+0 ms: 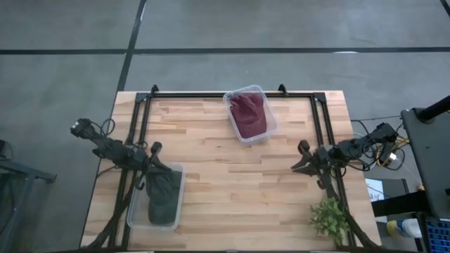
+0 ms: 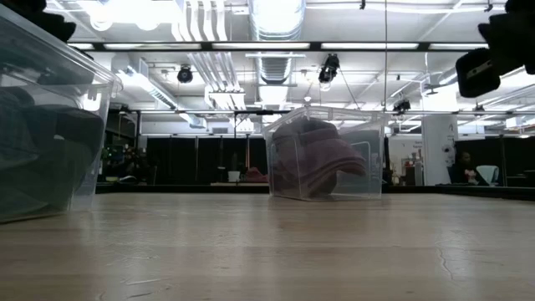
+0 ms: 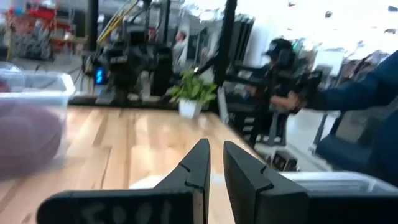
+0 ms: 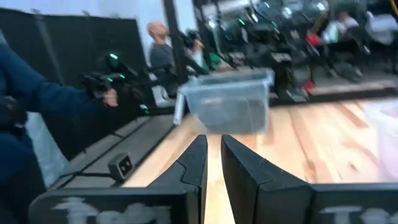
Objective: Pick & Place hat
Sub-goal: Return to Home Position
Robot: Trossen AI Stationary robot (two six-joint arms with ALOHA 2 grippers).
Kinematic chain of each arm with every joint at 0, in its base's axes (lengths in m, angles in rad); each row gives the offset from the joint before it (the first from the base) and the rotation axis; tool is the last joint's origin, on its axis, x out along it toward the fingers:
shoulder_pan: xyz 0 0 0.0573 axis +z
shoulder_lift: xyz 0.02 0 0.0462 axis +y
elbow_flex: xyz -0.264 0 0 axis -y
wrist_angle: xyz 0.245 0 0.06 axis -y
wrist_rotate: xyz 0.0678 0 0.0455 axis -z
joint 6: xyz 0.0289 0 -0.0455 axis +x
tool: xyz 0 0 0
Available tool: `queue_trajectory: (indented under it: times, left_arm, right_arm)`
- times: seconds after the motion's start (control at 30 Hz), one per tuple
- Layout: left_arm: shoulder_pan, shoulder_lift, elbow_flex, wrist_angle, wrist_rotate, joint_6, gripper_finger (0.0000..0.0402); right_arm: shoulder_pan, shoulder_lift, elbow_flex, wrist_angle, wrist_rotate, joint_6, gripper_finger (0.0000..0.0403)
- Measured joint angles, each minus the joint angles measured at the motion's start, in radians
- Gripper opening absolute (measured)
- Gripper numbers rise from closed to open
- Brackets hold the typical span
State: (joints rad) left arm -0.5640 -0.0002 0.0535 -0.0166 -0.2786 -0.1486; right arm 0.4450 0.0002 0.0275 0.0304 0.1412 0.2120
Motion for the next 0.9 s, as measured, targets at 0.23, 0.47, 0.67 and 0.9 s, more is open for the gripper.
queue_trajectory:
  times: [0.23, 0.47, 0.67, 0.9]
  left_arm:
    - [0.0, 0.001, -0.043, 0.096, 0.036, 0.005, 0.0039]
    - [0.0, 0.002, -0.044, 0.087, 0.037, 0.002, 0.0039]
    - [0.0, 0.002, -0.045, 0.076, 0.031, -0.014, 0.0039]
    - [0.0, 0.003, -0.045, 0.076, 0.03, -0.016, 0.0039]
  right_arm:
    - [0.0, 0.015, -0.019, 0.024, -0.011, -0.057, 0.0043]
    - [0.0, 0.021, -0.019, 0.022, -0.011, -0.051, 0.0043]
    - [0.0, 0.022, -0.019, 0.022, -0.011, -0.055, 0.0043]
    - [0.0, 0.022, -0.019, 0.022, -0.011, -0.055, 0.0043]
